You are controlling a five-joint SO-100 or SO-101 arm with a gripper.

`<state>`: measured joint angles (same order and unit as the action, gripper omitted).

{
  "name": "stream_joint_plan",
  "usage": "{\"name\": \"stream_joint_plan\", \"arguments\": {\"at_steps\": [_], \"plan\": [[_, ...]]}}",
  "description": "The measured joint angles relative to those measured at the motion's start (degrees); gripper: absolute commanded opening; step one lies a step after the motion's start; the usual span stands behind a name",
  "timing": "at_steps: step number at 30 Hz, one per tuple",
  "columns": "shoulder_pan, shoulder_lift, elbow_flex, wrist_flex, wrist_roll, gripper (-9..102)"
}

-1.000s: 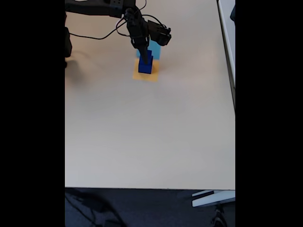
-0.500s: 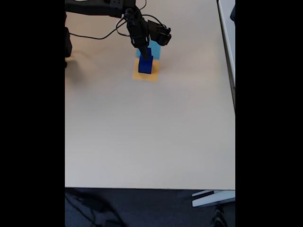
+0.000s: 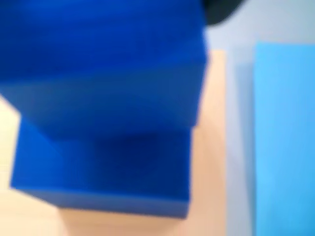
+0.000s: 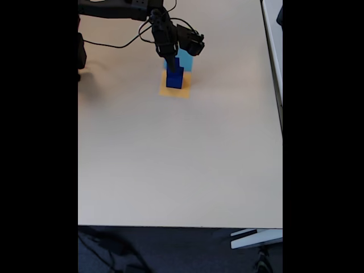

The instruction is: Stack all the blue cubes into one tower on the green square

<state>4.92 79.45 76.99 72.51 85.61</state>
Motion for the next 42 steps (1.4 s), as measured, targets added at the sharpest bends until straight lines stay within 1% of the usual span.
{"name": "stream_joint_plan", "arguments": {"at_steps": [6,10,17,31,42], "plan": [[-2.1,0.0,-5.4,3.3,1.8,5],[-4.7,0.0,-7.6,4.7,5.7,5],[-8.6,-4.2,-9.6,4.7,12.0,5],[-13.4,-12.0,-11.0,-1.5,19.5,4],[-14.0,-18.0,-11.0,-6.3,19.2,3]]}}
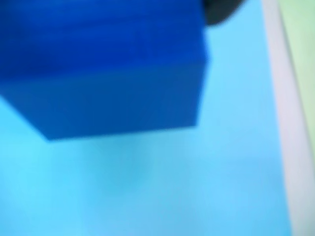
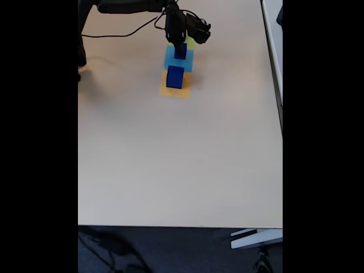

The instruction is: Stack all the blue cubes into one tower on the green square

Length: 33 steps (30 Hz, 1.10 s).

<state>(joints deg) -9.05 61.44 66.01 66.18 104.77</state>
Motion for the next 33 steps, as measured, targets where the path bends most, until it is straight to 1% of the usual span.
{"name": "stream_joint_plan", "arguments": {"at_steps": [11,24,30,33], "plan": [[0.0,-0.8,0.0,-2.5,0.9,2],[0.0,-0.8,3.1,-2.6,1.5,2],[0.0,-0.8,3.3,-2.6,1.5,4],[-0.1,-0.8,3.3,-2.6,2.3,7]]}}
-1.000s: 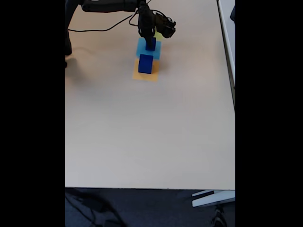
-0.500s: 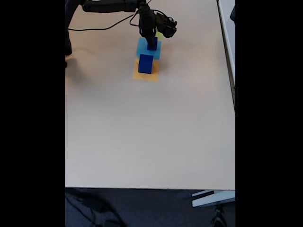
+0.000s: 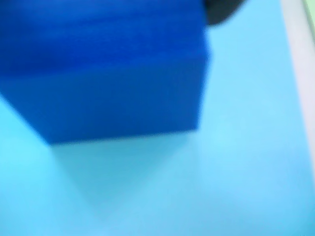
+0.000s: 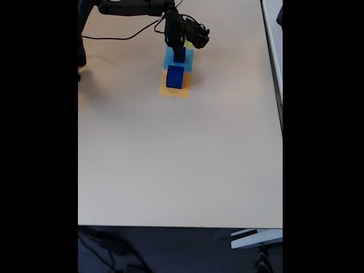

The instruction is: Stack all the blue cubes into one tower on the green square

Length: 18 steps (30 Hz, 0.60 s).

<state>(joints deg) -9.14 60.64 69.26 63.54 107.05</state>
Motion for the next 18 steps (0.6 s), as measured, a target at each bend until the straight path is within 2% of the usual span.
{"name": "stream_joint_plan", "arguments": {"at_steps": [18], "plan": [[-1.4,0.0,0.0,0.0,2.7,21]]}}
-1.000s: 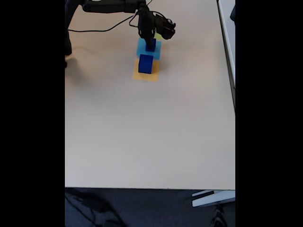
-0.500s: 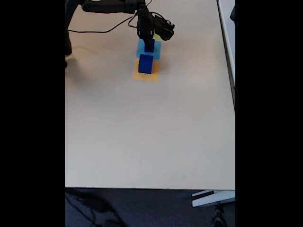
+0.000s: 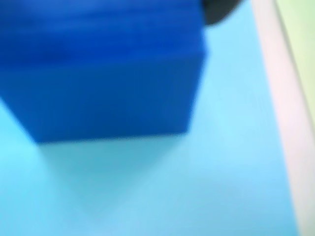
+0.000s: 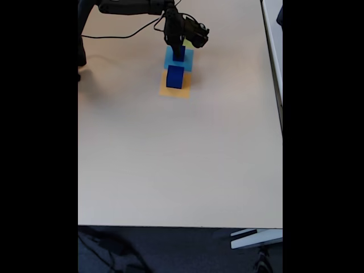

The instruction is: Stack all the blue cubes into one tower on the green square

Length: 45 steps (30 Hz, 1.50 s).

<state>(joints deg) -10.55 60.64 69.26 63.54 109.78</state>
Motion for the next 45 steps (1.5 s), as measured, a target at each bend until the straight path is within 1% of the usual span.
{"name": "stream_joint_plan", "arguments": {"at_steps": [13,23,34,39,45], "plan": [[-0.3,0.0,-0.4,-0.3,-1.4,28],[-0.4,0.0,-8.5,-0.3,-4.0,33],[-0.4,0.0,-14.3,-0.3,-4.0,33],[-1.0,-0.4,-14.7,-0.3,-0.5,39],[-4.0,-4.0,-18.3,-0.3,3.3,40]]}}
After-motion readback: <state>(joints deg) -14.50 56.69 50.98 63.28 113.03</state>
